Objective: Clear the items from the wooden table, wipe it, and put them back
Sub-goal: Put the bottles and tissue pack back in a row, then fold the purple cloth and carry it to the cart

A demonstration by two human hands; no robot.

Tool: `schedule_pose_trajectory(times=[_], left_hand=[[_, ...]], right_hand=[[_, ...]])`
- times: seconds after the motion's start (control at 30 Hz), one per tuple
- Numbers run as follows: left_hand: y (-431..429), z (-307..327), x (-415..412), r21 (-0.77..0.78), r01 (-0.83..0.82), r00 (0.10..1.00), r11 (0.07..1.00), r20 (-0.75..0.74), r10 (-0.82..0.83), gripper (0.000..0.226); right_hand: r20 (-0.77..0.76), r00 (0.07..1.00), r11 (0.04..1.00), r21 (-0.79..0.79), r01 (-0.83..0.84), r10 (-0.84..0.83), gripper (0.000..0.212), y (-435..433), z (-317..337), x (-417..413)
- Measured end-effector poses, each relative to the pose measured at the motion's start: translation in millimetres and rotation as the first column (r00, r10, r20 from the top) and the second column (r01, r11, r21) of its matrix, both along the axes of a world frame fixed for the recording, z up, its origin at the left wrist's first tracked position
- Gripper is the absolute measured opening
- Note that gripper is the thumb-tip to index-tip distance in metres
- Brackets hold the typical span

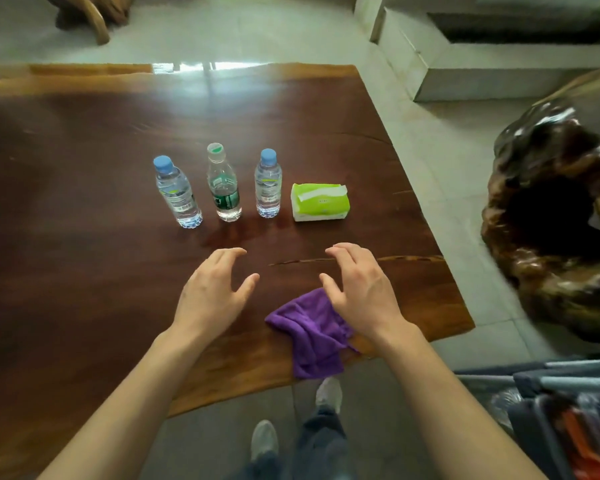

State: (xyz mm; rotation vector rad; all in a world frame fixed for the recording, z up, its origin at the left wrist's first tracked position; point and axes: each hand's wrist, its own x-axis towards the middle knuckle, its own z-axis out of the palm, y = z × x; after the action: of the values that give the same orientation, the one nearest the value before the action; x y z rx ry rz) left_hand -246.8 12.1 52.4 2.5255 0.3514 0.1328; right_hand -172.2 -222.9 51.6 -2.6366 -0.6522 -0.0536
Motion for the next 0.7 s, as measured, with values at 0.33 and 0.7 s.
schedule_pose_trajectory(times=[0.33,0.7], left_hand=[[-61,-88,-11,-0.072,-0.148,0.947,0.986,-0.299,0.120,0.041],[-99,-152,2,-0.295,-0.730,0.665,0.617,-0.515,0.541,0.042]], right_hand=[[-0.216,0.975,0.994,-0.104,0.039,-0.061,0.039,-52,-72,-4],[-0.537,0.832,0.990,-0.086,0.114,-0.142,0.035,-35,-158,24]])
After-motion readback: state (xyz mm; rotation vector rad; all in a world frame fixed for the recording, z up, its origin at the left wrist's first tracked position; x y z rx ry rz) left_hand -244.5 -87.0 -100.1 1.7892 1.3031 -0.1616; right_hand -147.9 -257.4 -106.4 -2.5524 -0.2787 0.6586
